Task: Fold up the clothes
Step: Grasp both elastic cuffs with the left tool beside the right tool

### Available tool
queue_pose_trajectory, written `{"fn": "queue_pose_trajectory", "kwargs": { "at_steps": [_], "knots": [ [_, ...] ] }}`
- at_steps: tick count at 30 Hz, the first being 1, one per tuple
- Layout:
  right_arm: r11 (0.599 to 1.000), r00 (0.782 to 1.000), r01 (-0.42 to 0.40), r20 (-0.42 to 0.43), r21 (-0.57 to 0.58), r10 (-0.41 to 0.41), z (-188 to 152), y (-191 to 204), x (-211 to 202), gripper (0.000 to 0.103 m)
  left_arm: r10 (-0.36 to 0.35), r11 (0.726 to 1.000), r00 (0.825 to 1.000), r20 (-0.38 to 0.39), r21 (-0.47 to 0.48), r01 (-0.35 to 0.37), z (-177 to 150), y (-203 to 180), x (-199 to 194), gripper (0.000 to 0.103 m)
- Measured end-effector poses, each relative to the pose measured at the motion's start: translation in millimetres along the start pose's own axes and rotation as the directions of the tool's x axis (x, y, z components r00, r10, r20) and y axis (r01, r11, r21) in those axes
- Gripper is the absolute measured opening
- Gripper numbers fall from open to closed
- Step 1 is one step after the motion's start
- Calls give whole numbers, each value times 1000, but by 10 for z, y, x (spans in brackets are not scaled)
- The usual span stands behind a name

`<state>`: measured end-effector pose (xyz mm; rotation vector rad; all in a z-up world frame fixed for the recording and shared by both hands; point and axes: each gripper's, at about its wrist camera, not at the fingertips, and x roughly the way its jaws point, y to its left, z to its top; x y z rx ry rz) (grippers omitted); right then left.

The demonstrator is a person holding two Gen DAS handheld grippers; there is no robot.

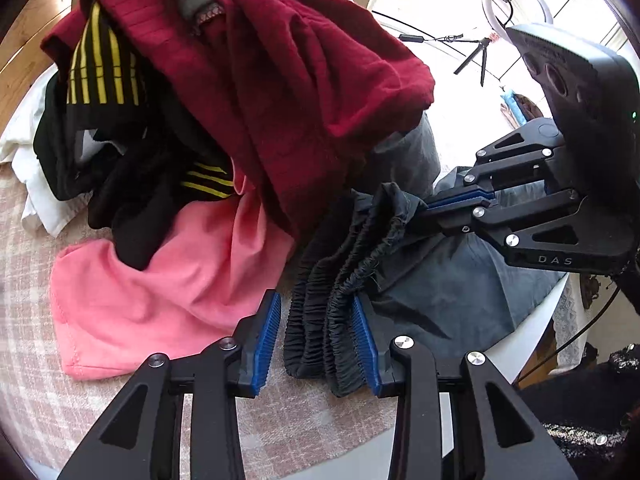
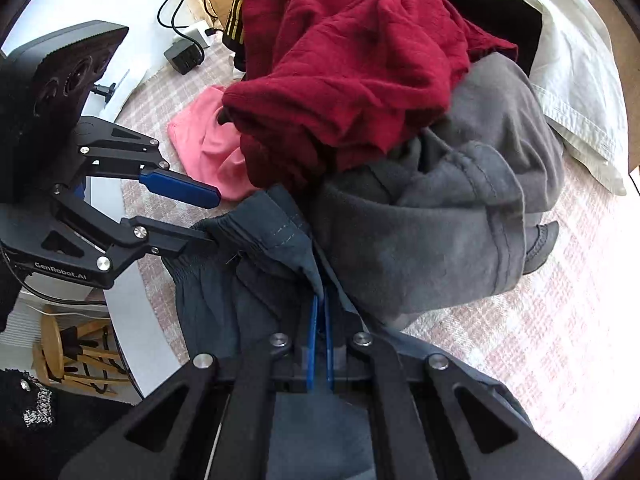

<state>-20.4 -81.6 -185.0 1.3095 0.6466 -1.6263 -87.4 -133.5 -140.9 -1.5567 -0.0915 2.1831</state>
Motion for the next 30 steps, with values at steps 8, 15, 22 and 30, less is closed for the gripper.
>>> {"fn": "queue_pose_trajectory", "kwargs": {
  "at_steps": [8,15,22,30],
  "knots": [
    [1000,1000,4,-23,-2,-4,-28,-30,57,3,-45,998,996,-78,44,49,93,-31,300,42],
    [1000,1000,2,-20,29,-2,-85,-97,89,3,-111,991,985,-129,64,120,140,-137,436,43],
    [998,1000,3,0,58,-3,-94,-167,111,3,-79,995,986,-146,56,88,121,-347,546,15],
    [995,999,-16,40,94,13,-178,-217,40,3,20,984,995,-100,181,-1,-152,-719,488,21]
  ]
}}
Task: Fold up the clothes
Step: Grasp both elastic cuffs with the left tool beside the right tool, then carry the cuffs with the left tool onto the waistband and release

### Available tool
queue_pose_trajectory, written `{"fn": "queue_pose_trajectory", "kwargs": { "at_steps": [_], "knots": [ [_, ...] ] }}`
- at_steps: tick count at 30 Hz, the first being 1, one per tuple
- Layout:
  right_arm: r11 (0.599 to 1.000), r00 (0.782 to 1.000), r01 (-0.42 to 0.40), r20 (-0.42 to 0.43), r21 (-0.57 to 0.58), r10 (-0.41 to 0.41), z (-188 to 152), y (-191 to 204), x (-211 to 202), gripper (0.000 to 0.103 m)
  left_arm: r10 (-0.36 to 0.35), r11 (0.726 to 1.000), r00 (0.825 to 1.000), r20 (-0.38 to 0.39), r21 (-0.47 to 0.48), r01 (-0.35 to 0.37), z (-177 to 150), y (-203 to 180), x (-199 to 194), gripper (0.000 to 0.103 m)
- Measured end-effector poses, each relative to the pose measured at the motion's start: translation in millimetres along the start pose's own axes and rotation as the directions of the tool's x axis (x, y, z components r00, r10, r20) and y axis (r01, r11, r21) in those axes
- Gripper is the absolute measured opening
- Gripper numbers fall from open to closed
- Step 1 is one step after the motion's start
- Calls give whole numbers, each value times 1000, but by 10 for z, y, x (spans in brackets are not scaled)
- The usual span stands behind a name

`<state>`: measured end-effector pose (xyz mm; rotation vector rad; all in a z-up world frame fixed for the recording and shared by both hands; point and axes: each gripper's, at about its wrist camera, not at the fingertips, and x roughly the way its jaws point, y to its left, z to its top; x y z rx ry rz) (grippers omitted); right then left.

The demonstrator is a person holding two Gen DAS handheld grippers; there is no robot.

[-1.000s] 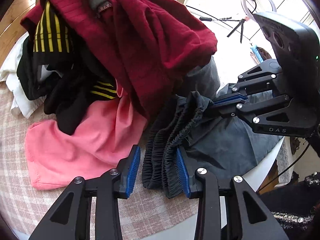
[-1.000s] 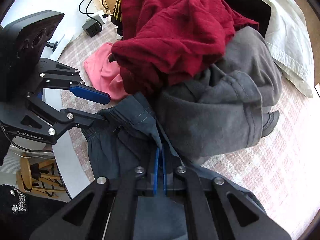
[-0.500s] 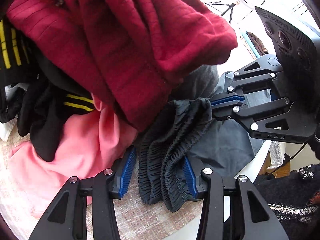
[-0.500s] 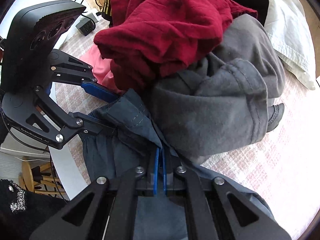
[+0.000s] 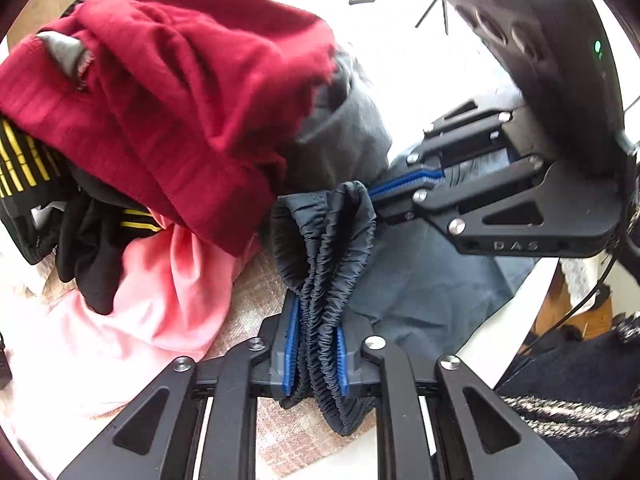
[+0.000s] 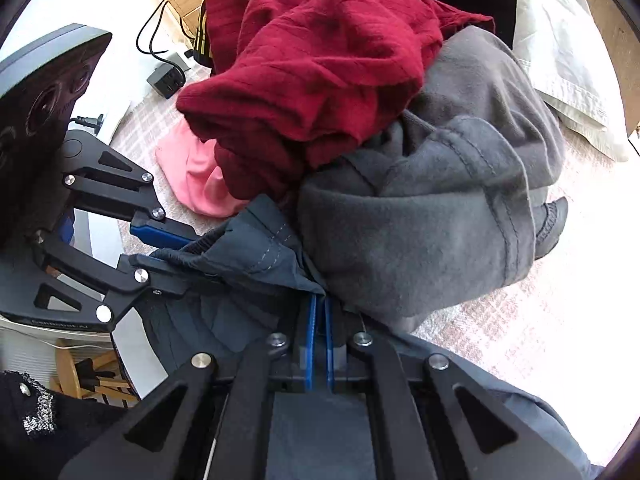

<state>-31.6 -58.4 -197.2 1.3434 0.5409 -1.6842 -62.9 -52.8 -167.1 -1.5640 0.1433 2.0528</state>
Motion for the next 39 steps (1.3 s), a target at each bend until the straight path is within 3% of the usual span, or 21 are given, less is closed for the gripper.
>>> {"fn": "queue_pose_trajectory", "kwargs": {
  "at_steps": [3,8,12,13,14,15,18,23,25,27,30,33,35,39],
  "knots": [
    [999,998,51,-33,-19,-51,-33,-8,38,3,1,998,1000,-13,-67,-2,5,156,93,33],
    [998,997,64,-49,-15,-65,-49,-78,59,3,-99,989,995,-10,-110,98,-17,260,236,44],
    [997,995,76,-60,-16,-77,-34,-98,111,3,-182,977,983,7,-113,182,-9,272,335,46],
    [997,995,77,-59,-15,-78,-34,-106,111,3,-187,976,982,6,-112,186,-4,248,362,46],
    [997,995,75,-58,-11,-76,-34,-123,107,3,-192,975,981,4,-110,191,3,229,390,37],
    [997,996,73,-57,-7,-73,-34,-139,104,3,-197,975,980,-12,-111,194,82,302,444,20],
    [998,997,63,-51,10,-63,-33,-196,86,3,-143,985,990,-16,-97,141,65,148,448,15],
    [997,1000,9,24,76,-10,-99,-305,-181,9,-100,992,995,22,-81,101,16,-74,206,14],
    [989,995,-22,99,144,7,-241,-410,-457,18,-102,991,994,49,-84,106,-9,-143,42,14],
    [969,984,-16,174,247,-28,-516,-576,-743,41,-108,990,992,71,-83,114,2,-181,-79,14],
    [914,974,1,206,405,-93,-972,-834,-917,41,-120,989,989,89,-79,127,98,-248,-201,14],
    [859,979,51,144,510,-143,-1250,-999,-719,41,-144,986,985,96,-69,151,246,-435,-296,14],
    [844,980,27,151,536,-127,-1291,-1078,-624,41,-158,985,983,98,-57,164,365,-675,-353,14],
    [860,980,27,157,509,-124,-1130,-1039,-516,41,-131,991,986,103,-26,134,579,-570,-961,14]
  ]
}}
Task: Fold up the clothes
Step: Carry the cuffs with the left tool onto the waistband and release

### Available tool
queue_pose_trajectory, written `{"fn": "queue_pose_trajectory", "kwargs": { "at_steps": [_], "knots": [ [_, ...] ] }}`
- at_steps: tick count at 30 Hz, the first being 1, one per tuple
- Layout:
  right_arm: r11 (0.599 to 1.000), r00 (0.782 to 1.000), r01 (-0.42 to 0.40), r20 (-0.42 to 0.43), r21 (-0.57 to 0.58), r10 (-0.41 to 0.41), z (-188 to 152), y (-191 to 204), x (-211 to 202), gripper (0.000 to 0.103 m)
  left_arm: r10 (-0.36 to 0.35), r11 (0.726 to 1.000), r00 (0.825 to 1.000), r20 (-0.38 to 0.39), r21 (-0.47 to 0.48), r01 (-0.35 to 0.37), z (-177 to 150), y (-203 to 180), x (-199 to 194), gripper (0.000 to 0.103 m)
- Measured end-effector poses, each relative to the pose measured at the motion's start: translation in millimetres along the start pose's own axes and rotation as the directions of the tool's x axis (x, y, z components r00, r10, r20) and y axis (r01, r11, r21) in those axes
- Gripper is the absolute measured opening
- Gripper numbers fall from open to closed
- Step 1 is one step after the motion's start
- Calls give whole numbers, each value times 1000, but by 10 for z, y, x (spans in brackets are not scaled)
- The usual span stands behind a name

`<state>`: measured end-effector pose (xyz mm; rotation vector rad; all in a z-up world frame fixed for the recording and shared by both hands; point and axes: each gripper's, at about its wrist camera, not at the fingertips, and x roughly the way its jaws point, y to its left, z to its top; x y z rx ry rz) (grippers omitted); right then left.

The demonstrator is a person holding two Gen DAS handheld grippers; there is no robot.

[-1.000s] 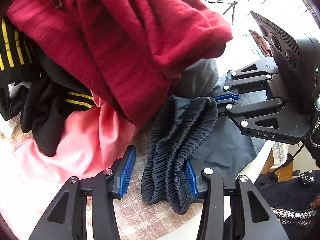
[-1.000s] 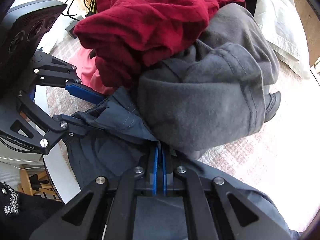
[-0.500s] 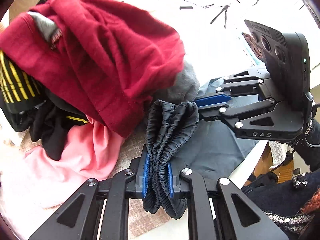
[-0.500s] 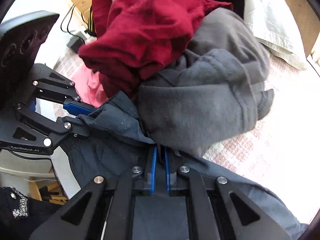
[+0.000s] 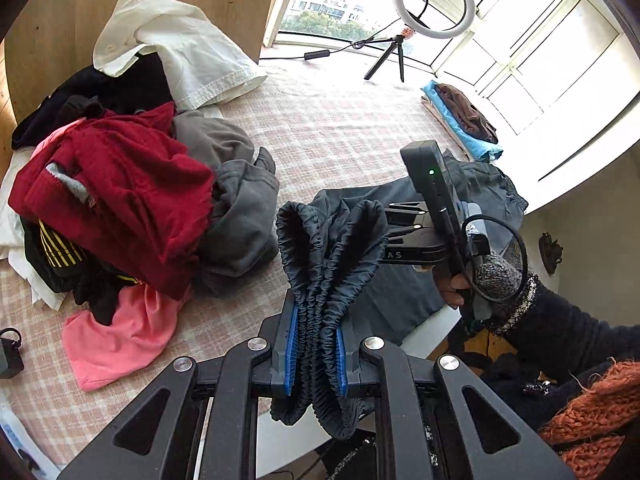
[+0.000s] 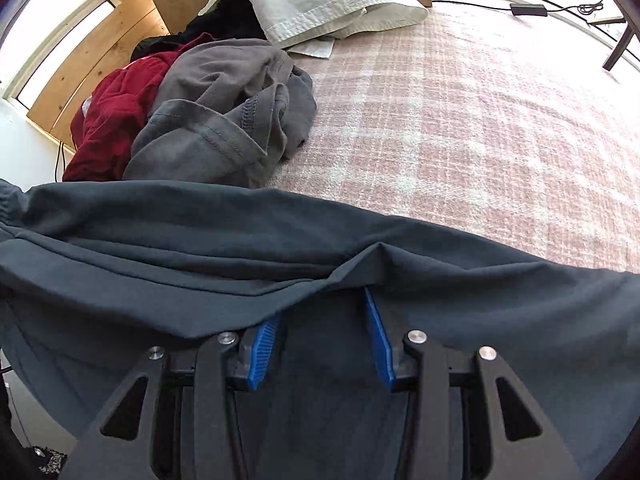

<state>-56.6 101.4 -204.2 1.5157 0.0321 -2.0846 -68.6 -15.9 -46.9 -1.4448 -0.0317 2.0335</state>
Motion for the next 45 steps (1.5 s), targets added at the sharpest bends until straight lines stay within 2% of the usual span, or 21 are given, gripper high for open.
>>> {"fn": "queue_pose_trajectory", "kwargs": {
  "at_steps": [3,7,9,12,14,18,23,27,31,35,38,40,42,44,45],
  "knots": [
    [999,999,-32,22,-17,33,-32,-48,-184,41,6,1000,1000,23,21,-6,57,61,-310,14],
    [993,989,-112,104,39,108,-314,-308,-653,41,9,1000,1000,29,29,-10,272,-273,-392,14],
    [989,983,-124,146,79,112,-505,-567,-911,41,7,999,1000,30,40,-9,388,-526,-362,14],
    [982,981,-98,184,162,67,-705,-1143,-1195,41,2,998,1000,26,57,-4,595,-1012,-243,14],
    [968,977,-100,209,230,51,-903,-1614,-1412,41,5,997,1000,20,73,-6,750,-1405,-31,14],
    [937,972,-86,234,339,4,-1319,-2514,-1793,41,-40,994,999,-13,104,41,1079,-2286,573,14],
    [913,963,-47,260,405,-65,-1870,-3523,-2418,41,-88,974,994,-69,201,100,1543,-3520,1546,14],
    [880,964,-14,242,476,-115,-2193,-4224,-2720,41,-75,967,990,-120,233,102,1791,-4257,2402,14],
    [858,968,30,200,513,-154,-2400,-4717,-2816,41,-76,964,974,-214,235,127,1852,-4707,3167,14],
    [849,969,40,186,528,-162,-2514,-5006,-2861,42,-81,955,953,-292,251,158,1781,-5014,3557,14],
    [844,971,30,184,536,-152,-2593,-5141,-2883,42,-75,952,945,-318,260,163,1787,-5143,3705,16],
    [840,972,25,181,543,-147,-2636,-5216,-2884,42,-69,953,938,-339,257,163,1805,-5203,3803,25],
    [835,974,21,178,550,-141,-2671,-5276,-2880,42,-58,955,928,-369,249,159,1835,-5231,3860,39],
    [831,973,7,187,556,-134,-2692,-5308,-2916,42,-65,955,918,-392,242,171,1858,-5245,3809,41],
    [829,973,0,192,559,-129,-2701,-5322,-2936,42,-68,950,925,-375,258,175,1865,-5208,3675,41]
  ]
}}
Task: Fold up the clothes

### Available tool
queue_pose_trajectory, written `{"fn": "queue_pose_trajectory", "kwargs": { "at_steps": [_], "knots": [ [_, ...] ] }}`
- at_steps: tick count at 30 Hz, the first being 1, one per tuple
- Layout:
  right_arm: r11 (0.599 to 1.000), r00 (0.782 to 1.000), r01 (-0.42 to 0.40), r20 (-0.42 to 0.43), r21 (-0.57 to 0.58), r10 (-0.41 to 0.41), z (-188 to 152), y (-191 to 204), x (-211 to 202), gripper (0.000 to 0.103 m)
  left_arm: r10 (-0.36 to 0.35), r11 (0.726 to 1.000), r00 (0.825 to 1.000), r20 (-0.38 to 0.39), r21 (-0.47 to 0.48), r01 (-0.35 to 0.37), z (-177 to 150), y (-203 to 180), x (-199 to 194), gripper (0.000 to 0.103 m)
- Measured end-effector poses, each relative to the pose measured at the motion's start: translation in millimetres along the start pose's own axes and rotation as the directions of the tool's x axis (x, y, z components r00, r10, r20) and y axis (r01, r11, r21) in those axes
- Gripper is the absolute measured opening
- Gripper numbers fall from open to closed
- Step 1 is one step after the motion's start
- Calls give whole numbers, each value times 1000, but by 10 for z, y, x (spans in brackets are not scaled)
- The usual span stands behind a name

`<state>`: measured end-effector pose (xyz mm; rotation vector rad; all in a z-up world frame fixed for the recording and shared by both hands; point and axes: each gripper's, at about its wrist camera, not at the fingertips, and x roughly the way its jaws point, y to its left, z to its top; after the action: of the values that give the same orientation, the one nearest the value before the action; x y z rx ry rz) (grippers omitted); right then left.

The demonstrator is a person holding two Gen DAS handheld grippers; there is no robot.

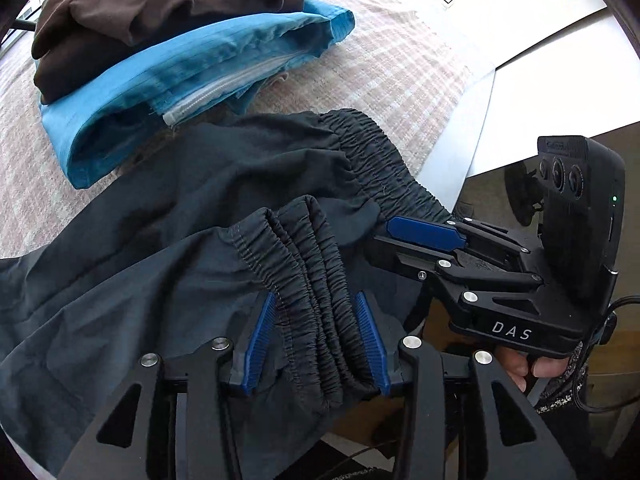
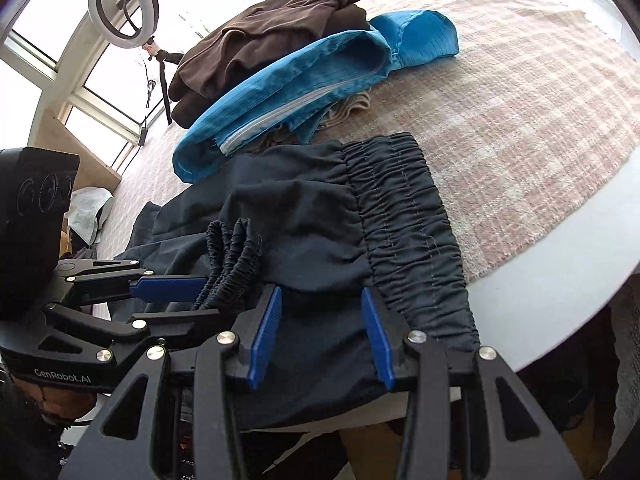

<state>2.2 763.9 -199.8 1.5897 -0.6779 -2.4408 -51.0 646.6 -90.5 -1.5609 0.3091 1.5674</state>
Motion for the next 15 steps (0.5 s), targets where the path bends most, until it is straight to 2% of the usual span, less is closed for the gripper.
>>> {"fn": "queue_pose_trajectory", "kwargs": {
  "at_steps": [4,7,10,15],
  "knots": [
    [998,999,-54,9,30,54,30,1,-91,42,8,998,997,74,68,-13,-202,54,-517,45],
    [996,997,-78,-9,41,79,31,54,-69,50,114,988,984,136,89,-127,-512,342,-924,47],
    [999,999,-33,-34,18,34,0,145,43,53,206,978,969,134,4,-209,-880,846,-1200,47],
    [999,996,22,-91,-30,-25,-17,357,309,53,238,951,968,76,-219,-216,-1491,1723,-1265,47]
  ]
}}
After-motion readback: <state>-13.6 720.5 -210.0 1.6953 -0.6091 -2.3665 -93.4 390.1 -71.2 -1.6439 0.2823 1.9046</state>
